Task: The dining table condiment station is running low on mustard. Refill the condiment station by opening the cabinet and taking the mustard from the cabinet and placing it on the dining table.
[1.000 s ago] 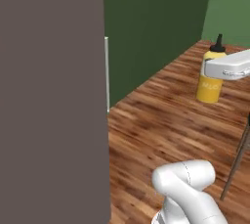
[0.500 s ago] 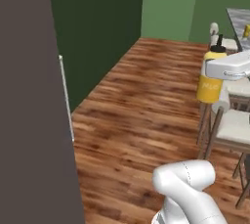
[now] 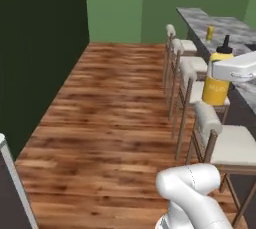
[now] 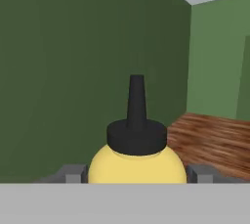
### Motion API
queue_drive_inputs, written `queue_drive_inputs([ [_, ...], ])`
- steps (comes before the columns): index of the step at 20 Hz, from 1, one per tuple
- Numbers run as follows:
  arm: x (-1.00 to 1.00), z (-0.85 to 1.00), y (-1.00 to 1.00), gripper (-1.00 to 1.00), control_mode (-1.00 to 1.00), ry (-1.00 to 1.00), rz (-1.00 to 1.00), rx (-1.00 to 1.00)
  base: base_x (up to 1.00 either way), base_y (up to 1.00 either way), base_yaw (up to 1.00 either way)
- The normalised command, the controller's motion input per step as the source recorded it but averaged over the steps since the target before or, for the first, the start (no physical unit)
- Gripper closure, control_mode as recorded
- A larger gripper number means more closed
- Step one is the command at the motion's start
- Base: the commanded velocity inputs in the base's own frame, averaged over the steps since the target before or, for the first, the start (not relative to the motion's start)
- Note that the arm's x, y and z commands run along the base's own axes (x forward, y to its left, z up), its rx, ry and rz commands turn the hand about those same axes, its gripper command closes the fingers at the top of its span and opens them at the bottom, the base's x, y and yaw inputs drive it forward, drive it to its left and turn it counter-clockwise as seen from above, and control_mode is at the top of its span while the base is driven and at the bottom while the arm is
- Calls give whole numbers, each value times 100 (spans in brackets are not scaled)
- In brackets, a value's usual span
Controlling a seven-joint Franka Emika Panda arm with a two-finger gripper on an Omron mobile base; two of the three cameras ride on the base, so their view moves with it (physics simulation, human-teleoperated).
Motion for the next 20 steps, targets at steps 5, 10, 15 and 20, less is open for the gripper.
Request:
queue_drive_inputs([
  [5,0,0,0,100,100,0,0,0,78,54,-41],
  [10,0,0,0,100,100,0,0,0,22,99,-30],
  [15,0,0,0,100,100,0,0,0,83,95,-28],
  [20,0,0,0,100,100,0,0,0,100,48,-32],
])
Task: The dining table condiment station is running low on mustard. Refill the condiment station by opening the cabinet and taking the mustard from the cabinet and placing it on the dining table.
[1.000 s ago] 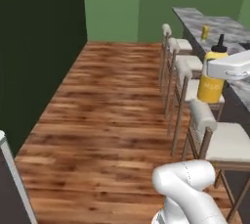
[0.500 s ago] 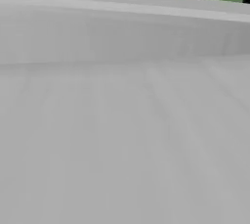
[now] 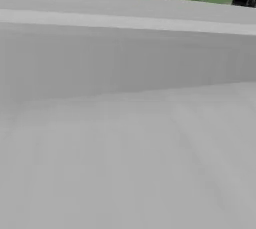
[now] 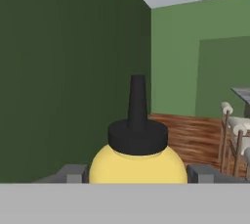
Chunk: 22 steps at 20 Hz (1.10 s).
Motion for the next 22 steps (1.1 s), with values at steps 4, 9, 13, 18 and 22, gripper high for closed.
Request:
queue_drive_inputs([
  [4,0,0,0,100,100,0,0,0,100,-13,-21],
  [9,0,0,0,100,100,0,0,0,100,-79,2],
  [13,0,0,0,100,100,0,0,0,100,-29,2],
  [18,0,0,0,100,100,0,0,0,100,78,-14],
  [22,0,0,0,100,100,0,0,0,100,100,-27],
])
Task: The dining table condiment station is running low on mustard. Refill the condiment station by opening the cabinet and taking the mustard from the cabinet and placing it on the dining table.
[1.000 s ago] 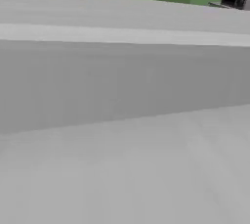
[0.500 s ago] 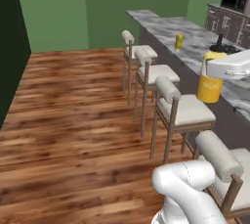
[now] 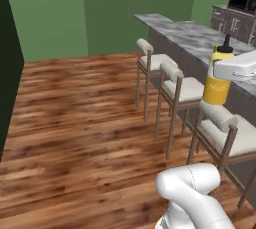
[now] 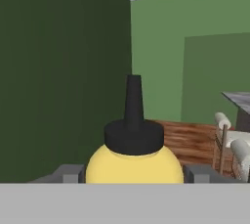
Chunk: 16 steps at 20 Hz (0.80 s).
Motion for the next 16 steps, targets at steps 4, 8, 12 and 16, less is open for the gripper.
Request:
queue_drive_inputs([
  [4,0,0,0,100,100,0,0,0,99,68,-36],
  [8,0,0,0,100,100,0,0,0,87,51,-57],
  [12,0,0,0,100,100,0,0,0,74,31,-71],
  [16,0,0,0,100,100,0,0,0,67,26,-75],
])
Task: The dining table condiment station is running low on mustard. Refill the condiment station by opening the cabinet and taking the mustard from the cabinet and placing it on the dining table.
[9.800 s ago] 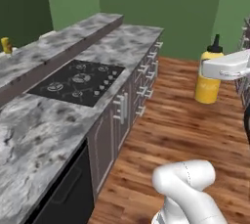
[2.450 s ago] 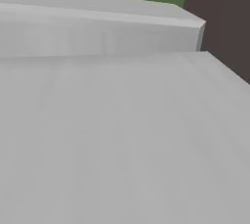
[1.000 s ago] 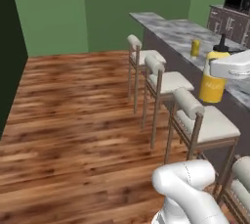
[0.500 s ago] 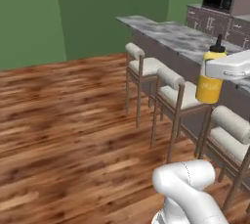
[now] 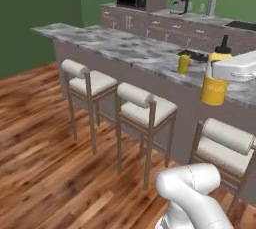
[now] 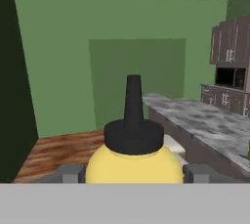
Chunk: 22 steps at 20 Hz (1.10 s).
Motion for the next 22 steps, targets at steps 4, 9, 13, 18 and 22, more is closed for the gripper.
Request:
queue_drive_inputs([
  [4,0,0,0,100,100,0,0,0,64,40,-75],
  [9,0,0,0,100,100,0,0,0,69,54,-75],
  [13,0,0,0,100,100,0,0,0,82,75,-71],
  [18,0,0,0,100,100,0,0,0,85,47,-51],
  [22,0,0,0,100,100,0,0,0,24,-61,-25],
])
